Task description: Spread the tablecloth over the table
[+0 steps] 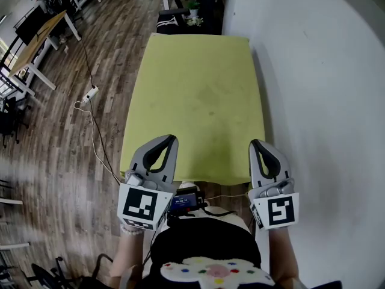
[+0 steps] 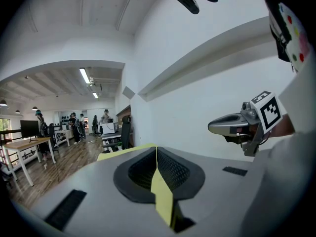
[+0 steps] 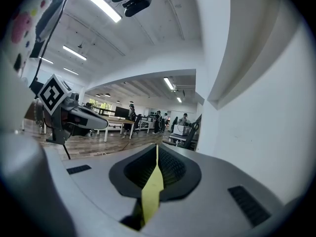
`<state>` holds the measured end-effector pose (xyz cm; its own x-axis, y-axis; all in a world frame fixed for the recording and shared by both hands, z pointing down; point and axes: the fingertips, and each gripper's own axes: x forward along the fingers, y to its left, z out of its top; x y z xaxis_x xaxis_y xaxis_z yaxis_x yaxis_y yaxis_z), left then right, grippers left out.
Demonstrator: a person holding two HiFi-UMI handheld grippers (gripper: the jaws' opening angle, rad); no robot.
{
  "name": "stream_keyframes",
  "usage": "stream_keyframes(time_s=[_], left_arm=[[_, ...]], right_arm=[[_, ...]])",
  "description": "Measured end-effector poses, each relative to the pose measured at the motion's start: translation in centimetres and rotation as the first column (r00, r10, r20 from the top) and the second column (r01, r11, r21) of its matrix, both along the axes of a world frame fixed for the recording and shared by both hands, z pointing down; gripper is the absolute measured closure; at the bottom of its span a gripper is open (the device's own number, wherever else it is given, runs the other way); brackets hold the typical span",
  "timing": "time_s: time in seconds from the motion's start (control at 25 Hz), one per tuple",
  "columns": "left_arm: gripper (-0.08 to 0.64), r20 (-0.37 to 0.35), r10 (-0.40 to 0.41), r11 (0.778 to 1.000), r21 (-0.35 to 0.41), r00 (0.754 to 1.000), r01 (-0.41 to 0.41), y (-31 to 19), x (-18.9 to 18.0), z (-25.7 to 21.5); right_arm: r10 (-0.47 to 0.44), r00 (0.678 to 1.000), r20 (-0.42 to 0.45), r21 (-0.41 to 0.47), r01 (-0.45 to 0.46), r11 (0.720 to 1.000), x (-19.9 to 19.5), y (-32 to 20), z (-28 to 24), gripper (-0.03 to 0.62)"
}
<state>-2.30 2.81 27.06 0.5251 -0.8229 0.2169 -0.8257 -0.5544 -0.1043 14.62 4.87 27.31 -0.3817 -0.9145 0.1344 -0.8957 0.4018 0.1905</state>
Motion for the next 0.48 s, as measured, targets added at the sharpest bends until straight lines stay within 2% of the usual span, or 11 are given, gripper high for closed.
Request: stream_keyframes(time_s=[0.48], left_arm=[[0.54, 0.007, 0.011, 1.0, -0.01, 1.0, -0.011, 0.48, 0.6, 0.41]], right_arm=[[-0.008, 1.0, -0.018, -0.012, 0.008, 1.0, -0.42, 0.15, 0.67, 0.554]])
